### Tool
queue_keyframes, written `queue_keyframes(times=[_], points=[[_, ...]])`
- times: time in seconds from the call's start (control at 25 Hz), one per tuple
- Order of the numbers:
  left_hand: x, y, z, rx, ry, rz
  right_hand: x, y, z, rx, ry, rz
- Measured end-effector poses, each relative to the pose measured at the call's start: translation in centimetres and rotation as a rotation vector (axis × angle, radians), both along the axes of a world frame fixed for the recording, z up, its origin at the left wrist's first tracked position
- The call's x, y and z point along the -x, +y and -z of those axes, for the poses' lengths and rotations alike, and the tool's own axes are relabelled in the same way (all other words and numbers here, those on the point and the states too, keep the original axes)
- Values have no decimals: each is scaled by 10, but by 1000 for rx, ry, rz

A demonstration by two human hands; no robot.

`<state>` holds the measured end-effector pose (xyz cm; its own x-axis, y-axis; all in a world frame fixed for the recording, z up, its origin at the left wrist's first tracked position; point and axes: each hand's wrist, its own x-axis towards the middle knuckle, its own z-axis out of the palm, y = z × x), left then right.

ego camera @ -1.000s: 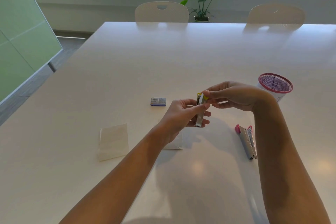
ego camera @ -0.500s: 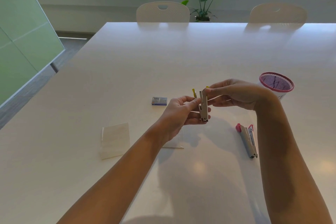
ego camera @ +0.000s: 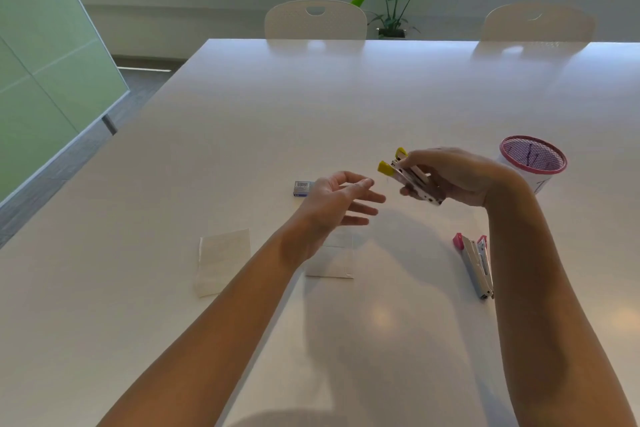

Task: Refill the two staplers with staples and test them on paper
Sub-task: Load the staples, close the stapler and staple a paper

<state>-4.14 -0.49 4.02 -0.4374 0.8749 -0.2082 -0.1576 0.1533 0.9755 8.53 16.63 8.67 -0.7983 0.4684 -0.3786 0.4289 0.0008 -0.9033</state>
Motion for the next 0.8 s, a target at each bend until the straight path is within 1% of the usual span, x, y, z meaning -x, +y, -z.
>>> queue_keyframes(times=[0.12,0.2,0.32,0.44,0.56,0.8], points=[[17,-9,5,161,285,-48,-1,-1,-2,-71,-26,15],[29,-17,9,313,462,26,-1,-1,-2,-88,-24,-8],[38,-27,12,528,653,155,0,-3,-1,-110,-33,-57],[40,-30,8,613,811,244,3,-4,1,-113,-47,-74],[39,-31,7,643,872,315,6,-5,2,-78,-59,-55],[38,-31,9,632,814,305,3,-7,-1,-115,-110,-69]])
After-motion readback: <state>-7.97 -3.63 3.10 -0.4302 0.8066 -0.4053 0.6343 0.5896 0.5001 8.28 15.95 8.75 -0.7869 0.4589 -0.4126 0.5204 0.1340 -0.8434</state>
